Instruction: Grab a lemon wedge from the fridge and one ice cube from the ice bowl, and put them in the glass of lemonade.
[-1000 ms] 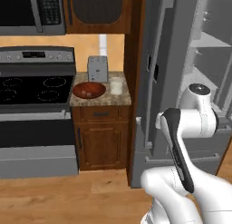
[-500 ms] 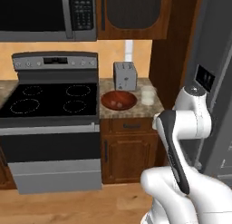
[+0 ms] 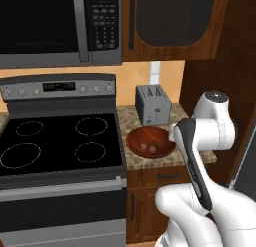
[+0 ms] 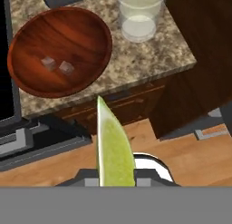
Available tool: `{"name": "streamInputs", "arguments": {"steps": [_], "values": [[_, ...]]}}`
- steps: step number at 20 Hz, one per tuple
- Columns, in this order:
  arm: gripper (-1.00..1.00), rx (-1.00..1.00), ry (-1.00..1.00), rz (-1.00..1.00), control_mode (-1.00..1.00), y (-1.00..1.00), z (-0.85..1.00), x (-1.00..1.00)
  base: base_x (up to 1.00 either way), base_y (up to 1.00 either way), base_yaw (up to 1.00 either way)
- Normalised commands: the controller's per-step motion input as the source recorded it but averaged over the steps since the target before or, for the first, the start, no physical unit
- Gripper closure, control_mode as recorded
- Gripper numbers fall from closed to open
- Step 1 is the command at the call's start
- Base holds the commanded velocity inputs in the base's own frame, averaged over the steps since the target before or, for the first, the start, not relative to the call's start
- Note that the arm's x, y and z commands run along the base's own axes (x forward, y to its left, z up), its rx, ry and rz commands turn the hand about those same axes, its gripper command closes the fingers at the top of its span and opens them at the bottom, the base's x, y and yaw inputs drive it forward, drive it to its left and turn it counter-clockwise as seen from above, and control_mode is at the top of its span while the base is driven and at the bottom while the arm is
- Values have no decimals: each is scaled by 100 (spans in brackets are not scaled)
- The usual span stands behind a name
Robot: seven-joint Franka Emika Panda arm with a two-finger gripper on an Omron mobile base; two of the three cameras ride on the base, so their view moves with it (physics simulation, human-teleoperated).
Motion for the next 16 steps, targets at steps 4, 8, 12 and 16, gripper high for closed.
{"name": "streamInputs", "arguments": {"steps": [4, 8, 12, 16], "values": [[100, 0, 0, 0, 100, 0, 0, 0, 91, -15, -31], [100, 0, -2, -7, -100, -22, -3, 38, 41, -18, -14], [100, 0, 0, -2, -100, -62, -22, 52, 0, 0, 0], [100, -2, -1, -5, -100, -41, -11, 57, 0, 0, 0]]}}
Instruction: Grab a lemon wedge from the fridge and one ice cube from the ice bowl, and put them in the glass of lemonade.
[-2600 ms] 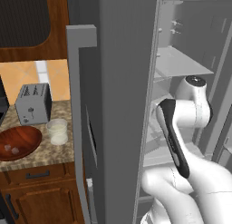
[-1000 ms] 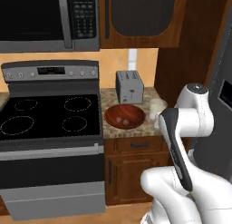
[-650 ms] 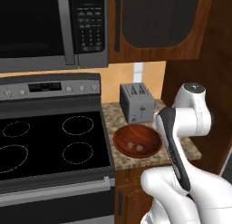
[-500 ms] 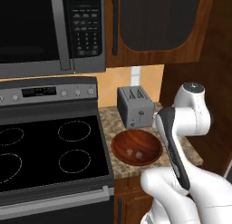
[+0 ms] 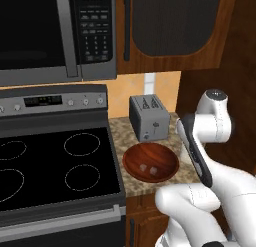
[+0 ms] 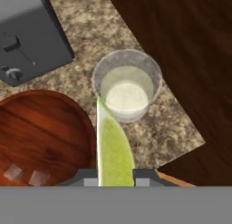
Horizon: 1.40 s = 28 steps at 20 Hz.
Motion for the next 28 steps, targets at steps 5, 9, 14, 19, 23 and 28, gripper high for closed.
{"name": "streamInputs", "arguments": {"steps": [5, 9, 14, 19, 23, 28], "values": [[100, -1, 1, 0, -100, -16, -20, 45, 0, 0, 0], [100, -2, 8, 0, -100, -31, -51, 18, 0, 0, 0], [100, 0, 1, 0, -100, -18, -14, 29, 0, 0, 0], [100, 0, 0, 0, -100, -3, -6, 44, 0, 0, 0], [100, -7, 0, 0, -100, -9, -37, 26, 0, 0, 0], [100, -1, 0, 0, -100, -25, -18, 1, 0, 0, 0]]}}
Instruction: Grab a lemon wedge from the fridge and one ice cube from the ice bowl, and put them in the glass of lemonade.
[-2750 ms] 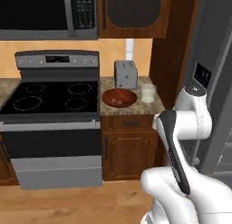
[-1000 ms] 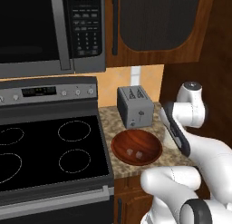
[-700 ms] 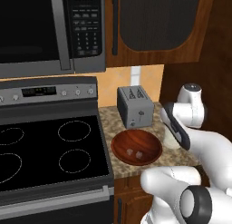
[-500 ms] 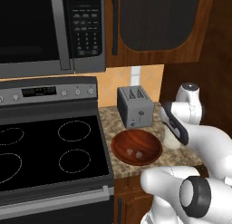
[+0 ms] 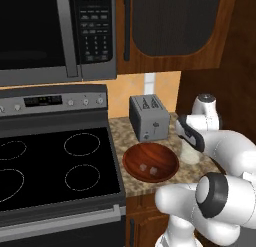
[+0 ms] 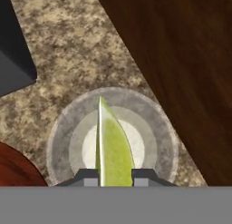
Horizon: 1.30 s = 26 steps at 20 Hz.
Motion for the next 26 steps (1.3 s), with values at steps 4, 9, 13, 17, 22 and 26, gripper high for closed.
{"name": "streamInputs", "arguments": {"steps": [4, 9, 13, 17, 22, 26], "values": [[-100, 0, 0, 0, -100, -15, 0, 0, 0, 0, 0], [-100, 0, 0, -5, -100, 3, 17, 23, 0, 0, 0], [-100, -1, -7, 0, -100, 45, 85, -10, 0, 0, 0], [-100, -1, -1, 33, -100, 100, 13, -69, 0, 0, 0], [-100, 0, 4, 42, -100, 100, -15, -38, 0, 0, 0], [-100, -2, 34, 50, -100, 97, -75, -4, 0, 0, 0]]}}
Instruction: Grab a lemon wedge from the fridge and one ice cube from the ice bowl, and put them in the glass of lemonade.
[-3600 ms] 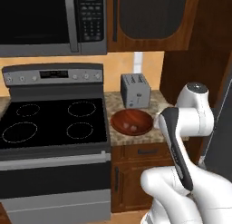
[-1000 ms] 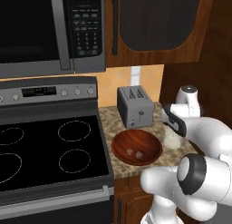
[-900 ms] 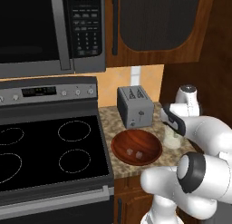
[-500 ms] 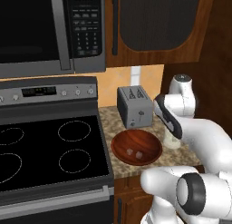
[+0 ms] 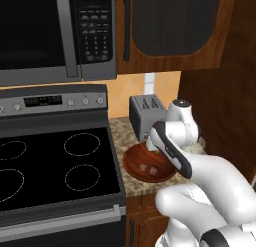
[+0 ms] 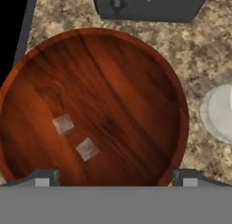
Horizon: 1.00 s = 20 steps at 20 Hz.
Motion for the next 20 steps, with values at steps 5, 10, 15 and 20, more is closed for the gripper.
{"name": "streamInputs", "arguments": {"steps": [5, 10, 15, 20], "values": [[-100, -7, 22, 36, -100, 62, -53, 4, 0, 0, 0], [-100, -14, 17, 14, -100, 3, -53, 18, 0, 0, 0], [-100, -5, 6, 10, -100, 0, -48, 27, 0, 0, 0], [-100, -1, 5, 8, -100, 0, -49, 18, 0, 0, 0]]}}
